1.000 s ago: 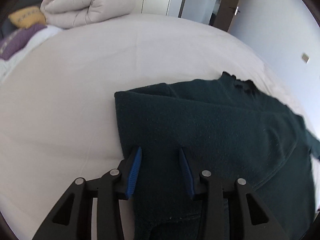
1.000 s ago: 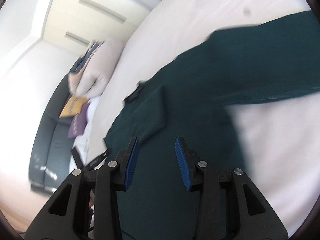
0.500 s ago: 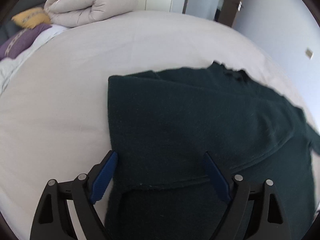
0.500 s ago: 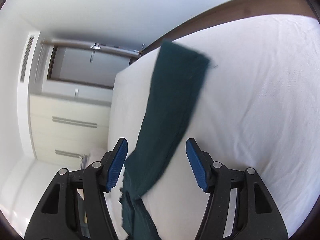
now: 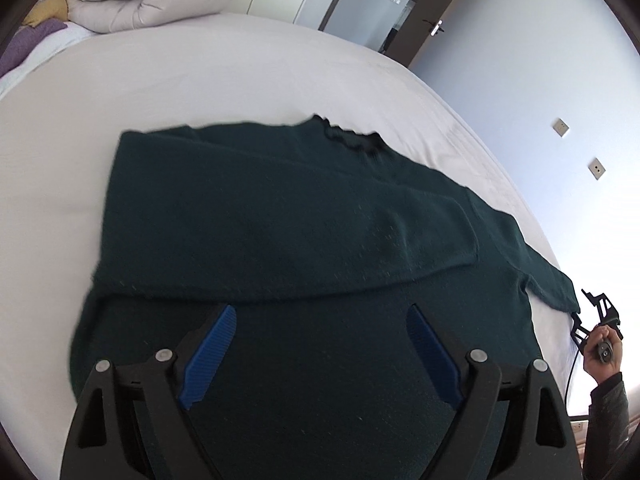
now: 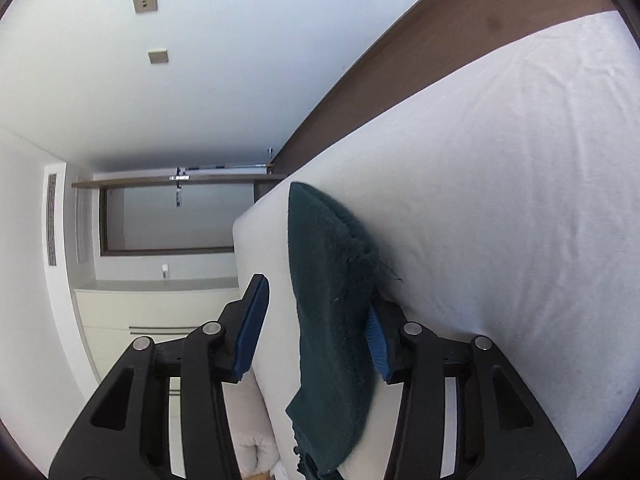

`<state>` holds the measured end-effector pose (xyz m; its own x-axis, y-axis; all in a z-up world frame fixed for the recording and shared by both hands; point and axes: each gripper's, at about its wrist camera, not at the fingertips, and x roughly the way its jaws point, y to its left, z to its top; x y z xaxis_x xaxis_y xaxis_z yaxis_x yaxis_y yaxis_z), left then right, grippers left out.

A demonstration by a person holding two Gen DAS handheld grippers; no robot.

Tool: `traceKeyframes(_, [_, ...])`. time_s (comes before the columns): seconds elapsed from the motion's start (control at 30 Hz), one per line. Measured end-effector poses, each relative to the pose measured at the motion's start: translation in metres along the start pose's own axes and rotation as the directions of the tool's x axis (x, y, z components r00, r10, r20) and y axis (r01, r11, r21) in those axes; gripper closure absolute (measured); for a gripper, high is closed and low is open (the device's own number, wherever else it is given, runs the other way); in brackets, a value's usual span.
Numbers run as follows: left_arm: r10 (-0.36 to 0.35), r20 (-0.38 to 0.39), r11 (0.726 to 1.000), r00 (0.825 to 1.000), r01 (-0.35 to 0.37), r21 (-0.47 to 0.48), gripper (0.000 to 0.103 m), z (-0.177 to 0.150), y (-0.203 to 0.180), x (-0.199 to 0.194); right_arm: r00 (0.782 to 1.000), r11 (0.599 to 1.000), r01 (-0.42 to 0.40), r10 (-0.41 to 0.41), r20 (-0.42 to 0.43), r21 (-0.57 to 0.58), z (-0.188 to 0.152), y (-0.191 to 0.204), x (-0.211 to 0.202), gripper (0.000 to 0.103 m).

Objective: Fold small clothes

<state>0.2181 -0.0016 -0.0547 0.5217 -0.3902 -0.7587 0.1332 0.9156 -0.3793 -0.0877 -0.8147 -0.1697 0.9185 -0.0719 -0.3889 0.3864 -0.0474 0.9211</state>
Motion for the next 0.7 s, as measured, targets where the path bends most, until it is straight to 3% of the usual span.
traceKeyframes(0.13, [-0.023, -0.028, 1.0, 0.999, 0.023, 0.007, 0.014, -0.012, -0.007, 0.002, 1.0, 0.998, 0.012, -0.012, 0.003, -0.054, -0.01, 0.002, 0.006, 0.061])
traceKeyframes(0.33, [-0.062, -0.029, 0.998, 0.998, 0.061, -0.02, 0.014, -0.017, -0.008, 0.001, 0.999, 0.995, -0.045, 0.043, -0.024, -0.093, 0.004, 0.01, -0.005, 0.062])
traceKeyframes(0.4, [-0.076, -0.033, 0.997, 0.997, 0.075, -0.031, 0.014, -0.015, -0.009, 0.004, 0.999, 0.994, -0.029, 0.027, -0.018, -0.109, 0.003, 0.006, -0.01, 0.073])
traceKeyframes(0.47, [-0.088, -0.038, 0.995, 0.995, 0.087, -0.044, 0.014, -0.014, -0.009, 0.006, 1.0, 0.992, 0.01, -0.012, -0.015, -0.129, 0.004, 0.003, -0.002, 0.093])
traceKeyframes(0.6, [-0.148, -0.034, 0.985, 0.988, 0.144, -0.097, 0.014, -0.011, -0.006, 0.008, 0.996, 0.966, 0.087, -0.09, -0.004, -0.245, -0.01, 0.016, 0.003, 0.095])
traceKeyframes(0.7, [-0.188, -0.026, 0.973, 0.982, 0.183, -0.142, 0.012, -0.004, -0.005, 0.01, 0.992, 0.902, 0.117, -0.13, -0.002, -0.415, -0.044, 0.055, 0.01, 0.095])
